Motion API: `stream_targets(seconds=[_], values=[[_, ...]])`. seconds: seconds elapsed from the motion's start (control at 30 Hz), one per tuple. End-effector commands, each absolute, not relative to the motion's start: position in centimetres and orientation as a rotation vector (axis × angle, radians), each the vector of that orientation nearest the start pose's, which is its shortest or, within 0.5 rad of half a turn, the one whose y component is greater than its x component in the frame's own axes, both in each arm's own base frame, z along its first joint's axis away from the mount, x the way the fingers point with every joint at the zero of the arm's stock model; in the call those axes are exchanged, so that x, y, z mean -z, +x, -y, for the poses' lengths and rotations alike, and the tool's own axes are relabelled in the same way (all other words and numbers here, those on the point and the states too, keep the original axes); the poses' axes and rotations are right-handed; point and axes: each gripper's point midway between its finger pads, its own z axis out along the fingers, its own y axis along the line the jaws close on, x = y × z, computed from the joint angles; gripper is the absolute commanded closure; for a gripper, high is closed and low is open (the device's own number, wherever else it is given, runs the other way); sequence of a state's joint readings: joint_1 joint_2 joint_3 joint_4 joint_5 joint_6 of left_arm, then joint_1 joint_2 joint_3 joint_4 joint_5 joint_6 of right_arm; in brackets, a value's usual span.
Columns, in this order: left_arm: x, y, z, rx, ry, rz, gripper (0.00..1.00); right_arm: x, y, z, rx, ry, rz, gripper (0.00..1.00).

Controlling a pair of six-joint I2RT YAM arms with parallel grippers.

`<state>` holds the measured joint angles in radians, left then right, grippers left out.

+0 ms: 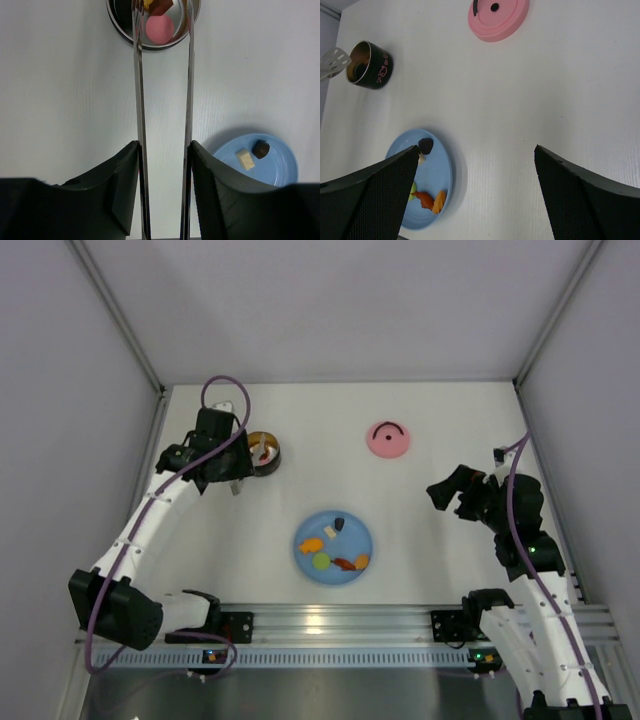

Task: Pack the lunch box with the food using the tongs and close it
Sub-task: Place the fake food in the packing box, then pick up the fake food from the plate.

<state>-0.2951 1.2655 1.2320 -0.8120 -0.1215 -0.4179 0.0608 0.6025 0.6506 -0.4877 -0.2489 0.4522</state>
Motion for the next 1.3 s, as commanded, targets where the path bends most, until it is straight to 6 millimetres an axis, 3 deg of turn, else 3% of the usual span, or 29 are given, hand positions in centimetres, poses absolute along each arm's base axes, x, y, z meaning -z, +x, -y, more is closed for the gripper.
stream_targets(seconds=[0.0,0.2,0.33,0.37,0.4,0.47,0.53,0.67,0.77,1.27], values=[[-22.1,32.0,9.6,0.242,-0.183,-2.337,0.51,-20.8,24.1,-7.2,-0.564,0.229,-2.007,0.04],[-24.3,30.3,12.1,0.419,-0.072,-2.312,0.53,-20.8,24.1,-7.2,-0.562,0.232,-2.005,0.04],[-25.2,27.4,15.0,0.487,0.053,-2.314,0.53,-20.5,24.2,-7.3,-0.569,0.237,-2.008,0.04],[-25.0,26.7,15.3,0.47,0.07,-2.324,0.53,-20.5,24.2,-7.3,-0.569,0.24,-2.008,0.04],[-24.9,25.2,17.1,0.497,0.137,-2.335,0.53,-20.5,24.2,-7.3,-0.572,0.239,-2.008,0.04],[-24.2,23.9,17.5,0.451,0.16,-2.346,0.53,-20.5,24.2,-7.2,-0.568,0.242,-2.006,0.04],[-23.7,21.9,19.2,0.488,0.218,-2.361,0.53,-20.3,24.1,-7.3,-0.571,0.242,-2.009,0.04],[-21.2,18.5,21.7,0.493,0.341,-2.41,0.52,-20.2,24.1,-7.3,-0.571,0.243,-2.014,0.04],[-19.8,17.0,23.0,0.471,0.393,-2.435,0.52,-20.3,24.1,-7.3,-0.568,0.24,-2.011,0.04],[-16.2,16.7,24.5,0.341,0.436,-2.491,0.52,-20.3,24.0,-7.1,-0.556,0.236,-2.013,0.04]])
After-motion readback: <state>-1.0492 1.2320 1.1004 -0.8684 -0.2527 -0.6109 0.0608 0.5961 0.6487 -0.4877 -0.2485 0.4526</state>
